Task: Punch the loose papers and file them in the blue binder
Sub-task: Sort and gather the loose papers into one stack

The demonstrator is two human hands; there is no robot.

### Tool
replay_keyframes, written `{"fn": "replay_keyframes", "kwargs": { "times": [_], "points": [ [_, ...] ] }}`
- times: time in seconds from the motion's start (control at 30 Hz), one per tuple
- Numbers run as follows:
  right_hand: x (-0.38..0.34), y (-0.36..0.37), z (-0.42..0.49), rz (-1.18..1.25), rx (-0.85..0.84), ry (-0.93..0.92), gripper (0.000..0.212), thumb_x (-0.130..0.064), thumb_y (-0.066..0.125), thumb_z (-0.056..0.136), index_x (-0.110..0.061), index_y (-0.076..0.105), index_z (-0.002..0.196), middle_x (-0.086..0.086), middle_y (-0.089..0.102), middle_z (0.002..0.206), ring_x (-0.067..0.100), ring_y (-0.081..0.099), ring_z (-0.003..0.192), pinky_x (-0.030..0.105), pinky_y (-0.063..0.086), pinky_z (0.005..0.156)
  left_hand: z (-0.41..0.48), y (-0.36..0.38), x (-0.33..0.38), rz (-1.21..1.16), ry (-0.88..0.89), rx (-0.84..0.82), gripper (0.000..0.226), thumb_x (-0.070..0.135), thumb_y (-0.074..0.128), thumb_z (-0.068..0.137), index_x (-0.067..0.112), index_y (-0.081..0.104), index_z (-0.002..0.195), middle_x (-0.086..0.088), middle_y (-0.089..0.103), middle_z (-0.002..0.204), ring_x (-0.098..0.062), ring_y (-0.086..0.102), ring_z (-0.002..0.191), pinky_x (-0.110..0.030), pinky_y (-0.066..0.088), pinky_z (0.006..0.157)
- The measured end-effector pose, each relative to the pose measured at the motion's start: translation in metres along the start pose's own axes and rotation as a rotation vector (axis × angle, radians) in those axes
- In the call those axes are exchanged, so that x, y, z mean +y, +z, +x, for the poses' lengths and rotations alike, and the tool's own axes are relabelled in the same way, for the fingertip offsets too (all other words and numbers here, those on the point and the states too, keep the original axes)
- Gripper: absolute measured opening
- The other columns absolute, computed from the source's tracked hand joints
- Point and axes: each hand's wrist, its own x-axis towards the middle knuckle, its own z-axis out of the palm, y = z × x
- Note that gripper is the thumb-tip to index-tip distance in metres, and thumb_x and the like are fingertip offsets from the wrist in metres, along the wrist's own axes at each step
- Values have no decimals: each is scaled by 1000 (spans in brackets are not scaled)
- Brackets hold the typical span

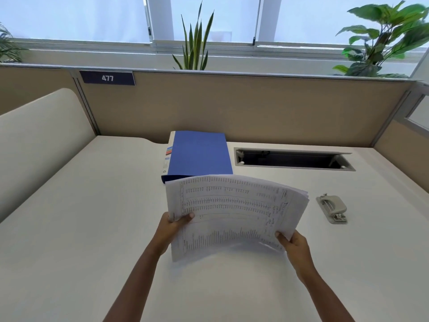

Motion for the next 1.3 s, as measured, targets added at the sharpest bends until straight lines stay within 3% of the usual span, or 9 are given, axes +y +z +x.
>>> {"fn": "replay_keyframes", "kwargs": {
  "times": [0.17, 0.27, 0.4, 0.53, 0.6, 0.73, 0.83, 1.0, 1.3],
  "points": [
    [-1, 0, 6, -21, 314, 101, 48, -16, 57, 91, -6, 40, 135, 19, 47, 137, 33, 45, 126, 41, 39, 102, 1, 11, 0, -180, -65, 115, 13, 4, 60, 86, 14, 66, 90, 3, 75, 76, -13, 71, 62, -22, 56, 50],
    [-8, 7, 1, 226, 184, 347, 61, -35, 53, 92, -7, 31, 142, 18, 39, 144, 33, 40, 132, 46, 34, 107, 0, 32, -4, -354, -117, 270, 14, 3, 61, 85, 10, 62, 97, 0, 68, 85, -16, 65, 72, -19, 55, 47],
    [-19, 27, -13, 626, -191, 488, 45, -41, 46, 93, -9, 47, 126, 13, 61, 116, 30, 58, 113, 41, 49, 90, -8, 60, -9, -465, -182, 317, 25, 3, 60, 86, 11, 56, 109, -5, 64, 98, -15, 62, 77, -23, 57, 55],
    [-21, 44, -19, 633, -186, 348, 21, -11, 46, 96, -9, 56, 115, 10, 70, 101, 24, 67, 89, 29, 61, 66, -18, 81, -14, -505, -238, 296, 32, 4, 60, 86, 6, 55, 118, -12, 62, 110, -27, 62, 91, -39, 50, 84],
    [-20, 44, -19, 602, -106, 318, 21, 0, 43, 95, -8, 56, 110, 10, 68, 94, 23, 65, 82, 25, 61, 59, -22, 85, -17, -511, -257, 264, 35, 5, 61, 85, 6, 54, 120, -12, 62, 112, -29, 61, 97, -40, 50, 86],
    [-21, 36, -18, 498, -15, 260, 24, 5, 44, 93, -14, 58, 99, 7, 67, 90, 23, 64, 78, 21, 59, 52, -24, 79, -16, -466, -229, 128, 28, 5, 59, 86, 15, 57, 112, -7, 67, 107, -22, 66, 93, -33, 61, 70],
    [-21, 23, -14, 417, 11, 238, 24, 5, 46, 93, -14, 58, 102, 9, 67, 92, 22, 64, 77, 20, 58, 51, -17, 61, -7, -511, -243, 86, 23, 19, 49, 93, 12, 60, 112, -6, 73, 98, -22, 70, 85, -30, 61, 63],
    [-20, -3, -8, 286, -72, 238, 24, 3, 47, 93, -14, 57, 108, 6, 68, 90, 21, 66, 76, 22, 58, 50, 3, 15, 10, -573, -331, -91, 58, 55, 29, 92, 11, 66, 104, -4, 77, 84, -16, 72, 68, -25, 51, 58],
    [-26, -21, -1, 151, -274, 261, 24, 1, 46, 94, -17, 58, 104, 6, 71, 94, 20, 68, 80, 23, 58, 59, 17, 28, 16, -29, -406, -354, 32, 38, 45, 93, 19, 67, 105, 0, 76, 90, -18, 73, 77, -23, 55, 55]
  ]
}}
